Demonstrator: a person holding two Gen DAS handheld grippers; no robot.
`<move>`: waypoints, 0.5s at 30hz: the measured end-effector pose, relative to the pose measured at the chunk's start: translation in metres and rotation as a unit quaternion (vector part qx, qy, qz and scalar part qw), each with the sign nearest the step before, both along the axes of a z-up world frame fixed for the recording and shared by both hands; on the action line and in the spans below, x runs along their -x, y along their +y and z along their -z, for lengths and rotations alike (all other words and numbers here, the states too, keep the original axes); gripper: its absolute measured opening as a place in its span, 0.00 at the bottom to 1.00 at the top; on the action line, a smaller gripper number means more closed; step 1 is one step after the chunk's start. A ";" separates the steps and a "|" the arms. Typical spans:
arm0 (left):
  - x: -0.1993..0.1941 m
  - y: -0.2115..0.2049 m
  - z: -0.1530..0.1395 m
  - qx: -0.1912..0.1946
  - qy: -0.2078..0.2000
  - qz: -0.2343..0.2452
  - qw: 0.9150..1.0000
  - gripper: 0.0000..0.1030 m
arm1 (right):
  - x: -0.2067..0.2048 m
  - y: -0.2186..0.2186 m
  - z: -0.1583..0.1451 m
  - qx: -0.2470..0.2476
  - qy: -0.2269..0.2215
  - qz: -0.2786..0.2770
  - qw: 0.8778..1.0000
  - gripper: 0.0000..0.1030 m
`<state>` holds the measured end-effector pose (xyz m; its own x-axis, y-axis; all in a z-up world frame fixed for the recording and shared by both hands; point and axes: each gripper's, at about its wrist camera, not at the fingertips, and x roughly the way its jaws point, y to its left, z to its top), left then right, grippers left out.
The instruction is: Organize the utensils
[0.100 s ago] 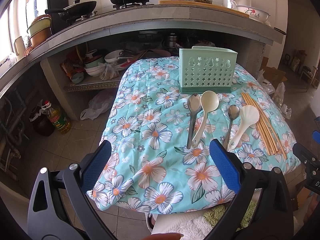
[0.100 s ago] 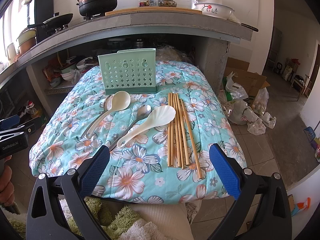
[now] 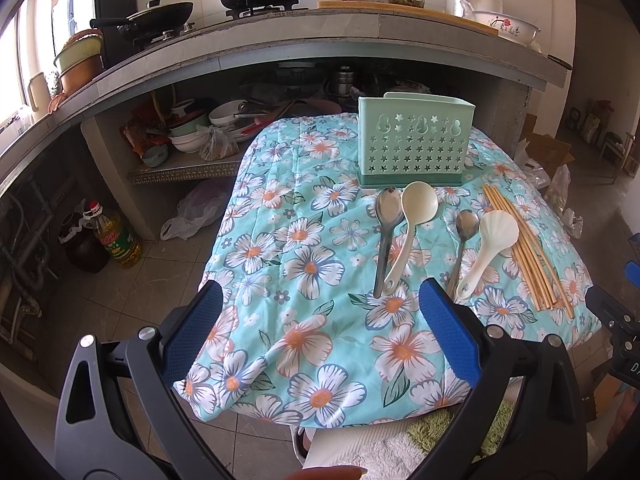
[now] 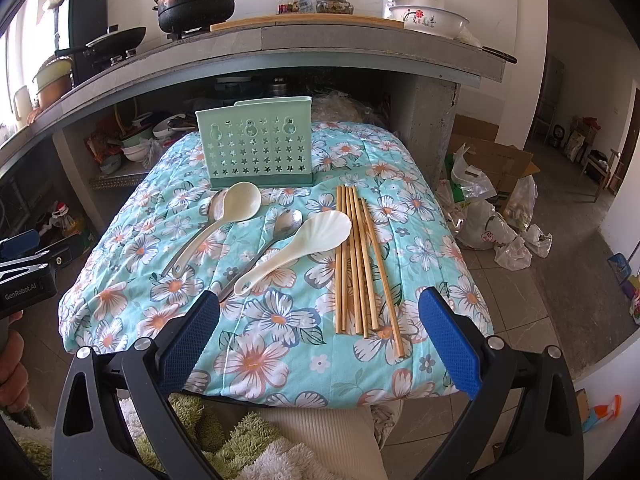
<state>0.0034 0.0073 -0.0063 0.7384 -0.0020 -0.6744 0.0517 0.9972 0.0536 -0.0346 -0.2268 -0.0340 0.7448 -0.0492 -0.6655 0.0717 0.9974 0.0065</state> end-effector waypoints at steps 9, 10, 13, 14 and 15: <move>0.000 0.000 0.000 0.000 0.001 0.000 1.000 0.92 | -0.001 0.000 0.002 0.000 0.000 0.000 1.000 0.94; 0.000 0.000 0.000 -0.001 0.001 0.000 1.000 0.92 | -0.002 0.000 0.002 -0.001 0.001 -0.001 1.000 0.94; 0.000 0.001 0.001 0.000 0.002 -0.001 1.000 0.92 | 0.000 -0.001 0.000 -0.001 0.001 0.000 1.000 0.94; 0.004 -0.003 0.000 0.015 -0.012 0.027 0.999 0.92 | 0.000 -0.001 0.000 -0.001 0.001 0.000 1.000 0.94; 0.002 0.005 0.008 -0.001 0.001 0.000 1.000 0.92 | 0.000 -0.001 0.000 -0.001 0.001 0.001 1.000 0.94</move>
<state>0.0017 0.0121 -0.0146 0.7368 -0.0007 -0.6761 0.0514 0.9972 0.0550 -0.0350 -0.2274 -0.0339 0.7430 -0.0485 -0.6675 0.0730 0.9973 0.0088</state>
